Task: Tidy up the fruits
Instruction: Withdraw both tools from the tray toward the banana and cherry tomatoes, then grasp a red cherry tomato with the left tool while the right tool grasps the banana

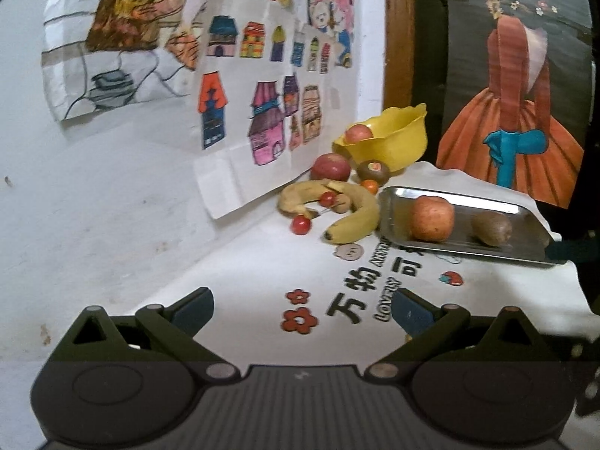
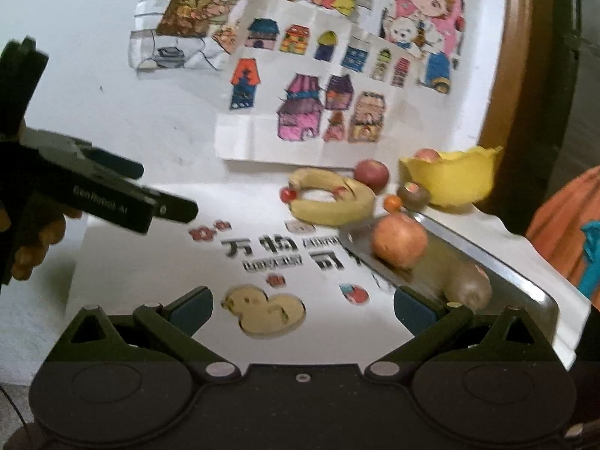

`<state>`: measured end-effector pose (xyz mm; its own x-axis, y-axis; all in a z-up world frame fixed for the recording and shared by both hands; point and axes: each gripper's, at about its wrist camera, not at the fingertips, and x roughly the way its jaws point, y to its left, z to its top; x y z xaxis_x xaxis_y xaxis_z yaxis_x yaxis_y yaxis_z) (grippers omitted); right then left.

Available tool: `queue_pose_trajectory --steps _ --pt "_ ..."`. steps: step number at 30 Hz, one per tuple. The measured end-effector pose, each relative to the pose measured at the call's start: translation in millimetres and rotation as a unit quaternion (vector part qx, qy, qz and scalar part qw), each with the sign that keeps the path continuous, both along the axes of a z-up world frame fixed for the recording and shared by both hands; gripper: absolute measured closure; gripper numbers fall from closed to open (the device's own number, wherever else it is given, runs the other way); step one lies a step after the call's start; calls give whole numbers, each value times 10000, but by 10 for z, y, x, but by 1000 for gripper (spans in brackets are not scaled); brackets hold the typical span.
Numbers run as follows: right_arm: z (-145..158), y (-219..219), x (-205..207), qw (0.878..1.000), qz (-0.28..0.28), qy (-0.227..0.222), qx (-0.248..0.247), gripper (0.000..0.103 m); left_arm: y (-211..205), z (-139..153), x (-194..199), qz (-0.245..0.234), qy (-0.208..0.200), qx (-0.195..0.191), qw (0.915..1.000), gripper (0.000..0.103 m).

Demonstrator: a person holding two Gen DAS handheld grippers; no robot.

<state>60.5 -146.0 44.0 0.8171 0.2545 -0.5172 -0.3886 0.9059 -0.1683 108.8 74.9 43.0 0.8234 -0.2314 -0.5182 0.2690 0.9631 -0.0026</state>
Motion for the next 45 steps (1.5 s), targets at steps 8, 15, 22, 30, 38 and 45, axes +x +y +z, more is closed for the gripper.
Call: queue_pose_trajectory --steps 8,15,22,30,38,45 --pt "216 -78 663 9995 117 -248 172 1 45 5 362 -84 -155 153 9997 0" --pt "207 -146 1322 9995 230 -180 143 3 -34 -157 829 -154 -64 139 9998 0" --pt "48 -115 1894 9995 178 252 110 13 -100 -278 1166 -238 -8 244 9994 0" --pt "-111 -40 2671 9953 -105 955 111 25 -118 -344 1496 -204 140 261 9994 0" --pt "-305 -21 3019 9909 -328 1277 -275 33 -132 -433 1686 -178 318 201 9991 7" --pt "-392 8 3131 9898 -234 1374 -296 51 -170 -425 1770 -202 318 140 9992 19"
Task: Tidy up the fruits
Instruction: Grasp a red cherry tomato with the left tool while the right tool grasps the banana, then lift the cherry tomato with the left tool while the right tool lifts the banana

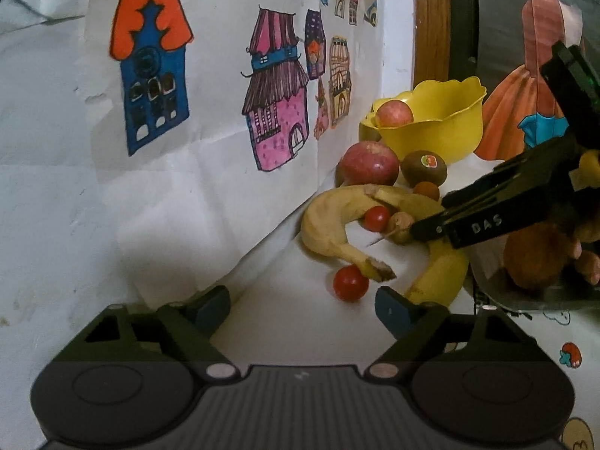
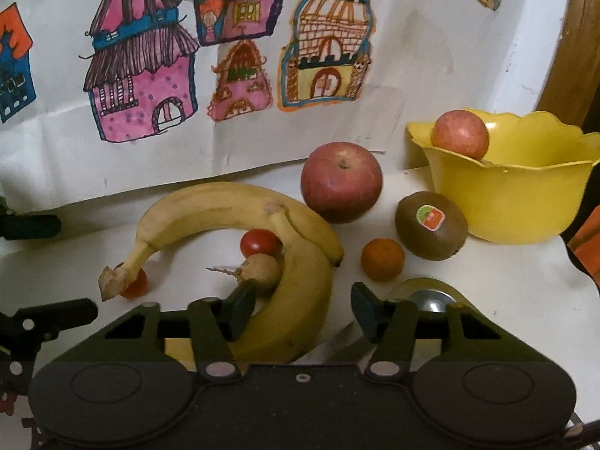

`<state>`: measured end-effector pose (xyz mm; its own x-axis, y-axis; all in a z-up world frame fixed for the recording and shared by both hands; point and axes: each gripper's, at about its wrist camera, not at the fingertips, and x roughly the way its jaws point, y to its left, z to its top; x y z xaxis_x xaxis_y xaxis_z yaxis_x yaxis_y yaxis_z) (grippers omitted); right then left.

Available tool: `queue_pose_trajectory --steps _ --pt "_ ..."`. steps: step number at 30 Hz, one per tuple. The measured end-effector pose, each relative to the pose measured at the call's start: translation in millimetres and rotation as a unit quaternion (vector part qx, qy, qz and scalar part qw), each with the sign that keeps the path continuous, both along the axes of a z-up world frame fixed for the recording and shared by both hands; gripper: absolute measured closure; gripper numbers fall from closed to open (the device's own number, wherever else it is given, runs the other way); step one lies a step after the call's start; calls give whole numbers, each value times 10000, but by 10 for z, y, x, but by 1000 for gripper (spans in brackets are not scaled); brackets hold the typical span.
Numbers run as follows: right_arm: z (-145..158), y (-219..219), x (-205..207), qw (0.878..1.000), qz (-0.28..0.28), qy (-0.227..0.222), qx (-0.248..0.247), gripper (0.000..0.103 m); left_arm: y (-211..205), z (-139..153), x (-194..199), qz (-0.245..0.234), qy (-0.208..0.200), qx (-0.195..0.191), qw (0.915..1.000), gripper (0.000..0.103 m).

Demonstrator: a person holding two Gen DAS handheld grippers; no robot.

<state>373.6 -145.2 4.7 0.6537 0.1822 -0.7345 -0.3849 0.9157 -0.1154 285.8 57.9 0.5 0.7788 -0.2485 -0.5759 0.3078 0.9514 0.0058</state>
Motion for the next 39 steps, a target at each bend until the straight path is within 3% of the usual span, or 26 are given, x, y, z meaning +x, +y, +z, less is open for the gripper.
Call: queue_pose_trajectory --steps 5,12,15,21,24,27,32,39 --pt "-27 23 3 9999 101 0 4 53 -74 -7 78 -95 69 -5 9999 29" --pt "-35 -38 2 9997 89 -20 206 54 -204 -48 143 -279 164 70 9995 30" --pt "-30 -49 -3 9997 110 -30 224 54 -243 -73 203 -352 301 86 9989 41" --pt "-29 -36 -1 9997 68 -21 233 53 -266 -75 226 -401 293 49 9988 46" --pt "-31 -15 -1 9998 48 -13 198 53 -289 -83 224 -481 320 19 9983 65" --pt "-31 -6 19 9998 32 58 190 52 -340 -87 213 -438 304 145 9985 76" --pt "-35 -10 30 9997 -36 97 222 53 -301 -83 167 -360 337 43 9988 77" --pt "11 78 -101 9997 87 91 197 63 -234 -50 -12 -67 365 223 9991 78"
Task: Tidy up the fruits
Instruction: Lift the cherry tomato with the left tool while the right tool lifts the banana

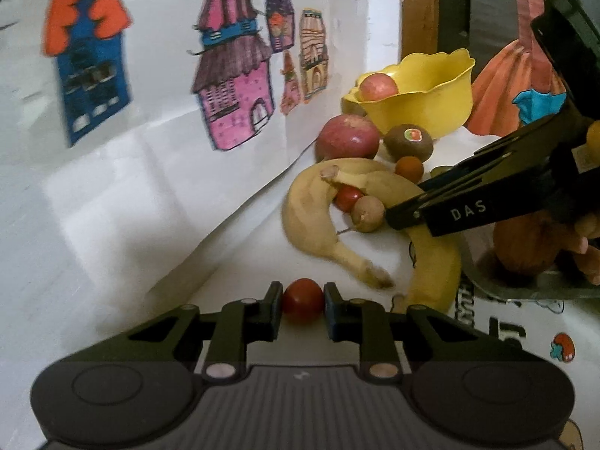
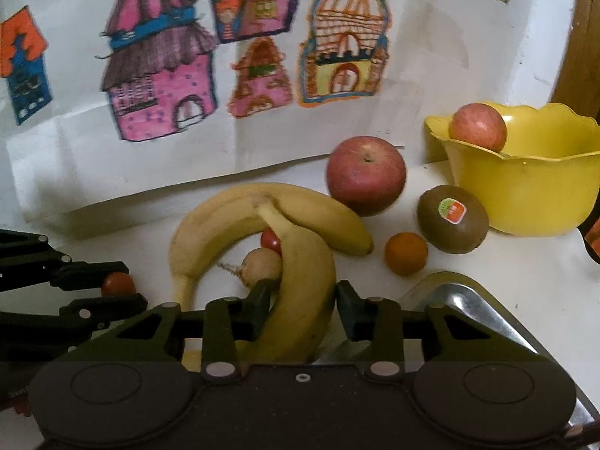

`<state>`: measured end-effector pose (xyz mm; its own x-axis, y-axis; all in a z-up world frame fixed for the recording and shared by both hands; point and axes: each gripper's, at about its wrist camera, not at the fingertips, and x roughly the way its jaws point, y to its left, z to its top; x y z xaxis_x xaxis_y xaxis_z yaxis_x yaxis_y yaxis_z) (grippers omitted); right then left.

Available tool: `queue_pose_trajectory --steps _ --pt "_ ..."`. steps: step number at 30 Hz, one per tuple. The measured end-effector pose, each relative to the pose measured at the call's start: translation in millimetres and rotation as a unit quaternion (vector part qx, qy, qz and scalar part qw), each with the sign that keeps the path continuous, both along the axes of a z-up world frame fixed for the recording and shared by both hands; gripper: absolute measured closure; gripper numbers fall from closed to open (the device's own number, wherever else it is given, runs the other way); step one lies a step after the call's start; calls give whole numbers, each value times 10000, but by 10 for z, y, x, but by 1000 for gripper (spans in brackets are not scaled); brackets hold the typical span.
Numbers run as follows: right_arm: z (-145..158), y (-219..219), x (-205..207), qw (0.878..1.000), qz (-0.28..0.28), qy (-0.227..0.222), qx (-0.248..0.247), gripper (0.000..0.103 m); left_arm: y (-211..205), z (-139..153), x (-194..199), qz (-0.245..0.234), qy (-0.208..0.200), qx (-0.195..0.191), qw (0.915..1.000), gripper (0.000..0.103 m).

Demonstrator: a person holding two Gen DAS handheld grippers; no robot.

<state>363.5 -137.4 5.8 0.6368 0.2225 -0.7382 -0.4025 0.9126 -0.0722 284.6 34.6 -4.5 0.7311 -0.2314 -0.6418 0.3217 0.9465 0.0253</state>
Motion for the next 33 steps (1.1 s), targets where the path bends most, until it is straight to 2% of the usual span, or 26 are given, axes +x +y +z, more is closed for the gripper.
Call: queue_pose_trajectory --steps 10,19,23,26,33 --pt "33 135 -510 9998 192 70 57 63 291 38 -515 94 58 -115 9999 78" --pt "38 183 -1007 9984 554 40 98 64 303 40 -835 -17 22 -208 9998 78" --pt "0 161 -1046 9970 708 168 246 64 296 35 -891 -21 -9 -198 9998 78" --pt "-77 171 -1006 9963 668 354 413 57 258 19 -930 -27 -105 -85 9999 78" --pt "-111 189 -1084 9970 637 83 431 57 247 -10 -990 -103 -275 -6 9996 77"
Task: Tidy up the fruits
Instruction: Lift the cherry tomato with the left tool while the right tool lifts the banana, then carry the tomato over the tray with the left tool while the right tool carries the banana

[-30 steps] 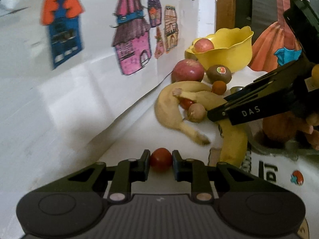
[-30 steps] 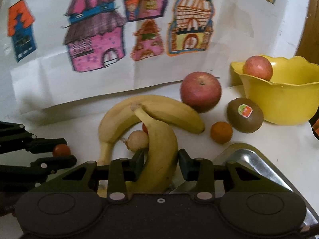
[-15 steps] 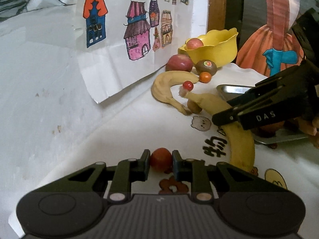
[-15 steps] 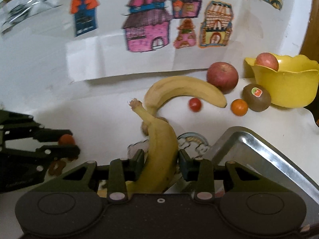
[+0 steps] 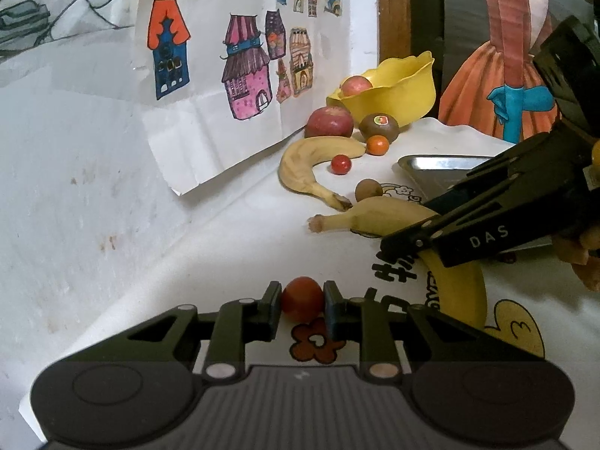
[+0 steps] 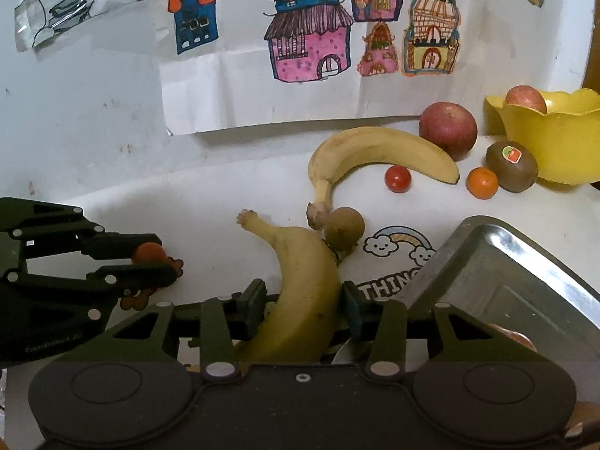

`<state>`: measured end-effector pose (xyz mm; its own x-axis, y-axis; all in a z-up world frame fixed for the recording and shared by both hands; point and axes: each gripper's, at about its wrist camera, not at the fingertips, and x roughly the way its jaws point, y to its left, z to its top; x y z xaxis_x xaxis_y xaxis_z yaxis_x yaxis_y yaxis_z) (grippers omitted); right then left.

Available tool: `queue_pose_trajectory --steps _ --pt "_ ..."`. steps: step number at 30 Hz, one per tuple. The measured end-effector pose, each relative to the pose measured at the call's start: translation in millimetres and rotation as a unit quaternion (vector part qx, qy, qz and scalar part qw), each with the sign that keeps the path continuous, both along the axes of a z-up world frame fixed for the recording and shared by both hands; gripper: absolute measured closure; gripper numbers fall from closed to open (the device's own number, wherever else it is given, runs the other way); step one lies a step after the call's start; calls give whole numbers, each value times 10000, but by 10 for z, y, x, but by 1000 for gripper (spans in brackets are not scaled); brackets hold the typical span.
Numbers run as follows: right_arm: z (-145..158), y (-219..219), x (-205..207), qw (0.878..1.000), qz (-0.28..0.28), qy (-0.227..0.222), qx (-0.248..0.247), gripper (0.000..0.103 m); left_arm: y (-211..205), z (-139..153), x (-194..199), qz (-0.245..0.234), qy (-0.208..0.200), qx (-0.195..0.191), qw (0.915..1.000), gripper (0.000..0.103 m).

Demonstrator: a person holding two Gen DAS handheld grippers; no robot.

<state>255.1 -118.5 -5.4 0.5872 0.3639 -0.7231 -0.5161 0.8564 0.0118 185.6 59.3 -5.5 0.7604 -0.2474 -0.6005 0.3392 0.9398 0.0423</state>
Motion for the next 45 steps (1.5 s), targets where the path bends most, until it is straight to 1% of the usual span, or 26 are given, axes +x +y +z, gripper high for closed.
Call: queue_pose_trajectory --steps 2,4,6,10,14,19,27,33,40,45 --pt "2 1 -32 10000 -43 -33 19 59 1 -4 -13 -10 -41 -5 10000 77" --pt "0 -8 -67 9999 -104 -27 79 63 2 -4 -19 -7 -55 -11 10000 77" --pt "5 -13 -114 9998 -146 -16 168 65 0 0 -18 -11 -42 -7 10000 78" --pt "29 2 -300 9997 -86 -210 73 65 -9 5 -34 -23 -35 -36 10000 78" --pt "96 -102 -443 9989 -159 -309 303 66 -3 -4 -32 -31 -43 -149 9999 78" --pt "227 -350 -587 9959 -275 -473 720 67 -63 7 -66 -125 -80 -191 9997 78" --pt "416 -683 -769 9904 -391 -742 1099 67 -288 170 -78 -256 -284 -285 9989 78" --pt "615 -1019 -815 9831 -699 -1083 1301 67 -525 278 -14 -397 -439 -444 9973 78" --pt "844 -1531 -903 9707 -1156 -1463 1513 67 -810 333 85 -575 -500 -611 9952 78" --pt "950 -1842 -983 9649 -1398 -1649 1489 67 -1059 366 126 -743 -538 -645 9937 78"
